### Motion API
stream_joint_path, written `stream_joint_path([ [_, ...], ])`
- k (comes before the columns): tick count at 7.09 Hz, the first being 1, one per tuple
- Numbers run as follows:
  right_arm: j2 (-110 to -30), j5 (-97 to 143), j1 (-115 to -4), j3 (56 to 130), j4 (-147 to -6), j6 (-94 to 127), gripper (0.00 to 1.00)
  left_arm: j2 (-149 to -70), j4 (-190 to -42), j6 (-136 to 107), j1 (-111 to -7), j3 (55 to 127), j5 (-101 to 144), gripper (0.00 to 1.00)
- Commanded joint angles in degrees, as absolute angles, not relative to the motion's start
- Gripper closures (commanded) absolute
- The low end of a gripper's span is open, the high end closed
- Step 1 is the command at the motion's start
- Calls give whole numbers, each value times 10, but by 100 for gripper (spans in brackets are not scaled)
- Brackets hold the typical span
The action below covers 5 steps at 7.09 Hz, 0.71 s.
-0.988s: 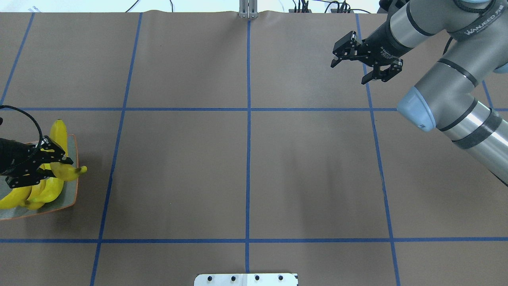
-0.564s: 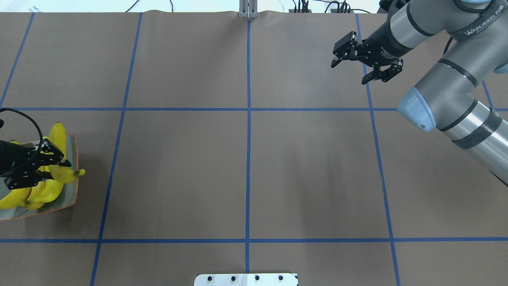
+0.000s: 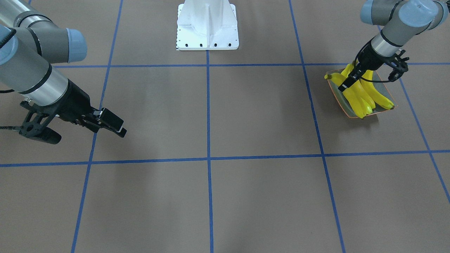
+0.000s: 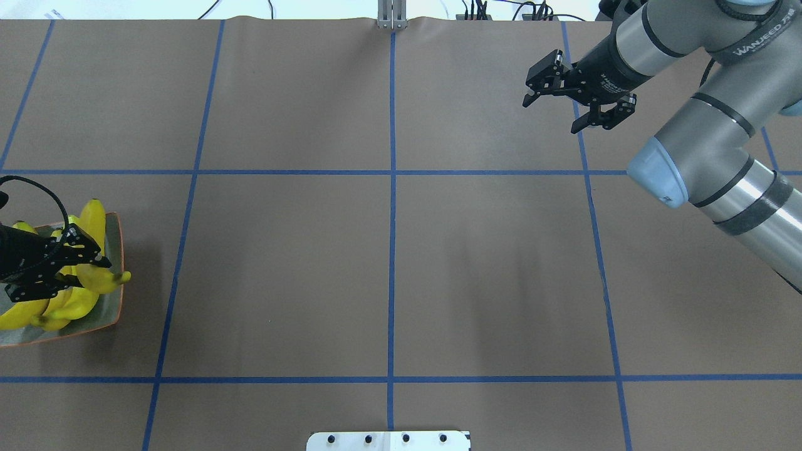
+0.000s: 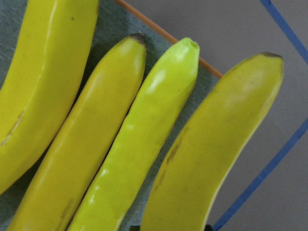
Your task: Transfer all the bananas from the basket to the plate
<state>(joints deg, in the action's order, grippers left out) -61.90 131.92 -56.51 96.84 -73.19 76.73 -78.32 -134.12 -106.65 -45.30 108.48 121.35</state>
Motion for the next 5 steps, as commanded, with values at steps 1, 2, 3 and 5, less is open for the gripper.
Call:
stream_joint_path([
  [1, -620, 1319, -565, 968, -731, 767, 0, -781, -1341, -1065, -452, 1085, 1213, 0],
  [2, -619, 1319, -565, 968, -731, 766, 0, -777, -1340, -1033, -458, 1089, 1214, 0],
  [3, -620, 1319, -566, 969, -732, 766, 0, -770, -1340, -1017, -462, 1097, 1221, 0],
  [5, -638, 1319, -588, 973, -736, 733, 0, -772, -1312, -899, -545, 1099, 1239, 0],
])
